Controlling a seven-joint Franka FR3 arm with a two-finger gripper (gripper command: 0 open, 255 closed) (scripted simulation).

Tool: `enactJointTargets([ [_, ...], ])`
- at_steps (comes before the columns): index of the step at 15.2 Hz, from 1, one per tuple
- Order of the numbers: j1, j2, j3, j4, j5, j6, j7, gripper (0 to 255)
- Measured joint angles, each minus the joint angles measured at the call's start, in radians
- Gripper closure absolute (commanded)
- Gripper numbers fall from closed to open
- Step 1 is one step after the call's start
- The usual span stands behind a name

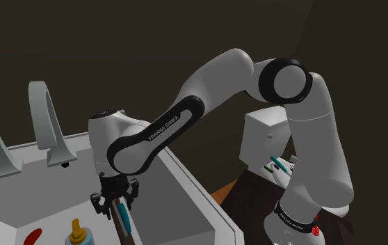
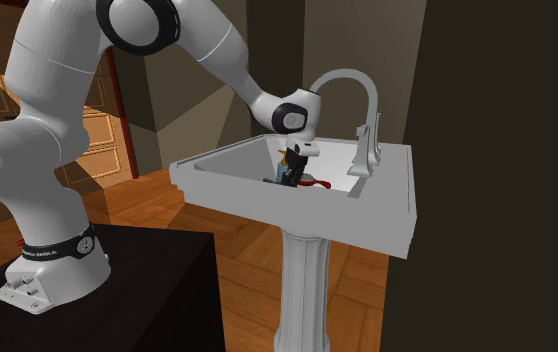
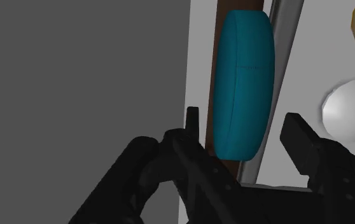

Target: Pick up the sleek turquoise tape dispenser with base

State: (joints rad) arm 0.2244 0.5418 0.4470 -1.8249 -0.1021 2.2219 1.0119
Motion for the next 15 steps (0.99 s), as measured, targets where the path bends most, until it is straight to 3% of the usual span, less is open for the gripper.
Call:
enactJointTargets([
  [9, 0.0, 0.0, 0.0, -0.001, 0.0, 0.002, 0.0, 255],
  [15, -0.009, -0.04, 0.012, 0.009, 0.017, -0.047, -0.005, 255],
])
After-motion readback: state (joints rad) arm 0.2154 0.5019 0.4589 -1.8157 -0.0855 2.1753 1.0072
